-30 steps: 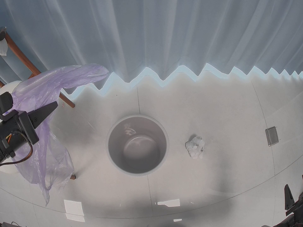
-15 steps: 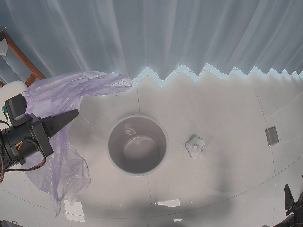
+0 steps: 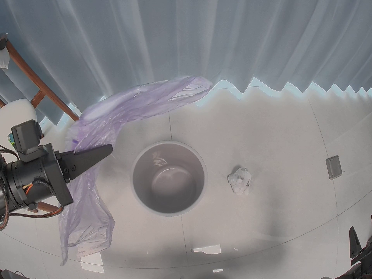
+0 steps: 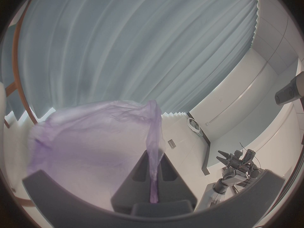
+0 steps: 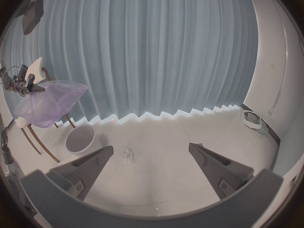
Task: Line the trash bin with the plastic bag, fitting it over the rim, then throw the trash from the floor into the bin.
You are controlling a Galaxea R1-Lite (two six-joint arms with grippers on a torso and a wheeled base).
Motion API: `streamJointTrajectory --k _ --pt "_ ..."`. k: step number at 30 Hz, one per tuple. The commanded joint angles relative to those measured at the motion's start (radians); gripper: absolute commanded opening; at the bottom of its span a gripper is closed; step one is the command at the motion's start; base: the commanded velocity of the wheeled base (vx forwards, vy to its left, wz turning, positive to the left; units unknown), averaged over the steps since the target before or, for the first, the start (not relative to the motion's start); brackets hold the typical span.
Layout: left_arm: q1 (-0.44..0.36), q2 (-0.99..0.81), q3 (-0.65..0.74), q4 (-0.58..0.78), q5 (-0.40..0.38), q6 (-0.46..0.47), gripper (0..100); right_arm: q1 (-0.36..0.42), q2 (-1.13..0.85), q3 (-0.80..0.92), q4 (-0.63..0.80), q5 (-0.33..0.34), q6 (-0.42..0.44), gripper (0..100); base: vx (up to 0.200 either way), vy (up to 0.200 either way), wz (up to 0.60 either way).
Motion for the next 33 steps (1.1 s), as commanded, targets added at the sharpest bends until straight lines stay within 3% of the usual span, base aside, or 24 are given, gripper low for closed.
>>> streamJointTrajectory --k 1,21,33 --pt "-0.001 0.022 -0.022 -0.001 0.000 0.000 0 0.000 -0.015 0.018 -0.001 0.000 0.000 100 0.000 0.000 0.00" --pt "-0.007 0.018 -0.037 -0.001 0.000 0.006 0 0.000 -0.015 0.018 -0.001 0.000 0.000 100 0.000 0.000 0.00" --pt "-0.108 -0.002 -0.036 0.005 0.002 0.003 0 0.000 -0.015 0.018 -0.001 0.000 0.000 100 0.000 0.000 0.00"
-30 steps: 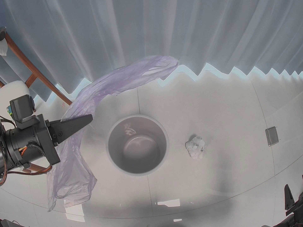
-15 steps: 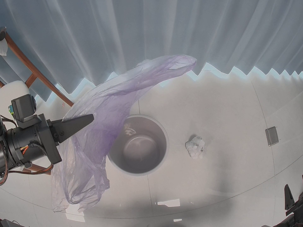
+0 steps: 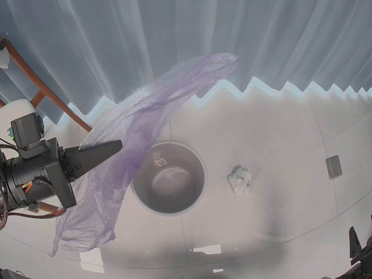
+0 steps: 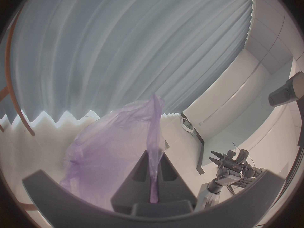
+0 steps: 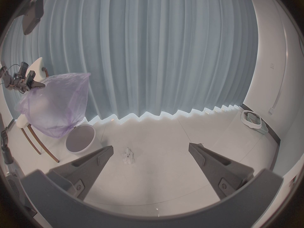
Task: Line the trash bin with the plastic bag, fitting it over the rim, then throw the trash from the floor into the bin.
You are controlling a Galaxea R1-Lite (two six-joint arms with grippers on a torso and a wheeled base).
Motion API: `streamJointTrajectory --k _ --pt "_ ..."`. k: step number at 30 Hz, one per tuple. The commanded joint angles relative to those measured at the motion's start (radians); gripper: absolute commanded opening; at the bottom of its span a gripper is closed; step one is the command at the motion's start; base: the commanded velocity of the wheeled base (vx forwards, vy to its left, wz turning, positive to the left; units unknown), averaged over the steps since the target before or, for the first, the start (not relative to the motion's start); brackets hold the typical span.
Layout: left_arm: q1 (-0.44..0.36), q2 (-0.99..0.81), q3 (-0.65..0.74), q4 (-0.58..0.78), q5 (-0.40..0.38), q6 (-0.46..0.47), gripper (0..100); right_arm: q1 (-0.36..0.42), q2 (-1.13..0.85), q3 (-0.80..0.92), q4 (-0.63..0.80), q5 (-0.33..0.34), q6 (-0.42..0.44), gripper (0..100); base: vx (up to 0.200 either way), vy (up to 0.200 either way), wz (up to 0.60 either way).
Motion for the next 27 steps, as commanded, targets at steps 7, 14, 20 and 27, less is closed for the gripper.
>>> streamJointTrajectory --k 7,14,20,27 --pt "-0.067 -0.033 0.010 0.008 0.002 -0.001 0 0.000 -0.015 0.018 -0.001 0.000 0.000 100 0.000 0.000 0.00" --pt "-0.065 -0.039 0.034 0.008 0.009 0.000 0 0.000 -0.015 0.018 -0.001 0.000 0.000 100 0.000 0.000 0.00" --pt "-0.055 -0.038 0.091 0.005 0.016 0.020 0 0.000 -0.015 0.018 -0.001 0.000 0.001 100 0.000 0.000 0.00" --pt "-0.012 0.022 0.089 -0.001 0.057 0.069 0 0.000 -0.017 0.018 -0.001 0.000 0.000 100 0.000 0.000 0.00"
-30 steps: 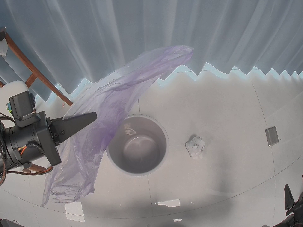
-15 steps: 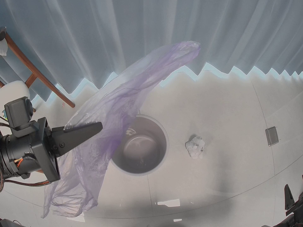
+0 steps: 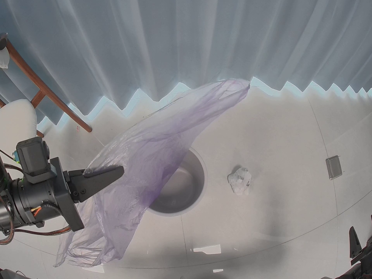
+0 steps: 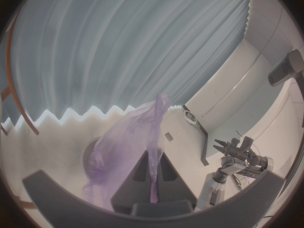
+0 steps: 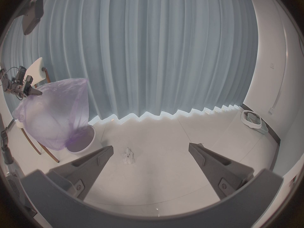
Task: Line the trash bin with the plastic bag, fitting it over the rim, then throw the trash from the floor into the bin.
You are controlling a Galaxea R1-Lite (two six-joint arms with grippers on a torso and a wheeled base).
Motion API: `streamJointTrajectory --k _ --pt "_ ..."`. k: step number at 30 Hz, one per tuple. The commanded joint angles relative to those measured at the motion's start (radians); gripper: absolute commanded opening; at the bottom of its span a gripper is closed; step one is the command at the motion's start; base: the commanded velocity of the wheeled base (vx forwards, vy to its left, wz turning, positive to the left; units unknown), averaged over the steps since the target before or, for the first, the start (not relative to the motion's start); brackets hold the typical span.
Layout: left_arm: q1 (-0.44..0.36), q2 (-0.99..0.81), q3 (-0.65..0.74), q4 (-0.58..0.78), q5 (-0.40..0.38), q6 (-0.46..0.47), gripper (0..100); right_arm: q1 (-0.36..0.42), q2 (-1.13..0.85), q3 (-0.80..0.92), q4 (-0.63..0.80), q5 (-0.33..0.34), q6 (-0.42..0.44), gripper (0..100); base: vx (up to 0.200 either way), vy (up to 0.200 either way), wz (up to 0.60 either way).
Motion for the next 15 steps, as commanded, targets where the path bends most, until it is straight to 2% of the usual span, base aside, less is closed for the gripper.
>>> streamJointTrajectory --k 1,11,15 --pt "0.032 0.052 -0.007 -0.003 0.006 0.006 0 0.000 -0.017 0.018 0.000 0.000 0.000 100 0.000 0.000 0.00" --pt "0.037 0.175 -0.104 -0.003 0.006 0.007 0 0.000 -0.017 0.018 0.000 0.000 0.002 100 0.000 0.000 0.00" --pt "0.037 0.270 -0.224 -0.003 0.013 0.007 0 0.000 -0.017 0.018 0.000 -0.001 0.003 100 0.000 0.000 0.00"
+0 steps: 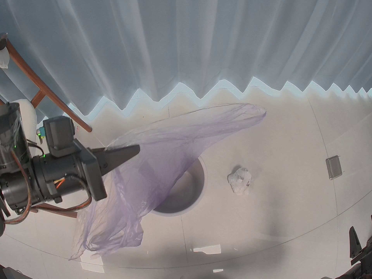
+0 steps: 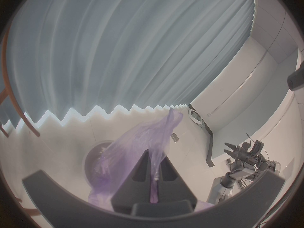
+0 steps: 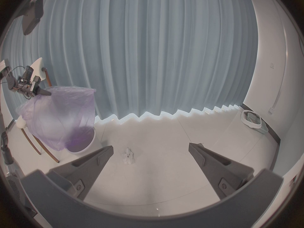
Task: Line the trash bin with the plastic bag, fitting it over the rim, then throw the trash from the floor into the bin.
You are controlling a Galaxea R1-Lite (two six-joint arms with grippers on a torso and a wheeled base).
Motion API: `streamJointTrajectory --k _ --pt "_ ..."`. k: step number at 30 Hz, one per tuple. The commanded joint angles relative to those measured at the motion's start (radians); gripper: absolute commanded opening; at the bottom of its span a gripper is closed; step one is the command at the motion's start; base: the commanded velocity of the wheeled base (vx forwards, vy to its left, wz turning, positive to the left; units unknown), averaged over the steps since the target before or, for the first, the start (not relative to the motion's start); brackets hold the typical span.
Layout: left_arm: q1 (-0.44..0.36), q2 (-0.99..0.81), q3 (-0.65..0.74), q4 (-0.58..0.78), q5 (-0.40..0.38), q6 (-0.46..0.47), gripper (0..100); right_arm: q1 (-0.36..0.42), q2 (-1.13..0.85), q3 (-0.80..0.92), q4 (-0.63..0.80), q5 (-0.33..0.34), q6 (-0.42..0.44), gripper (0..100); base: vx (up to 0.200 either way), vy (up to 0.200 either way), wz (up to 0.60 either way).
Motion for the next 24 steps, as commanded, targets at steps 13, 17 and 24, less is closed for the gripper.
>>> streamJointTrajectory --k 13,17,24 --pt "0.001 0.419 -0.335 -0.174 0.058 0.002 0 0.000 -0.017 0.018 0.000 -0.001 0.002 100 0.000 0.000 0.00" --pt "0.001 0.461 -0.338 -0.247 0.071 0.001 0 0.000 -0.017 0.018 0.000 -0.001 0.000 100 0.000 0.000 0.00" --pt "0.027 0.395 -0.200 -0.258 0.088 0.042 0 0.000 -0.015 0.018 0.000 -0.001 -0.002 100 0.000 0.000 0.00"
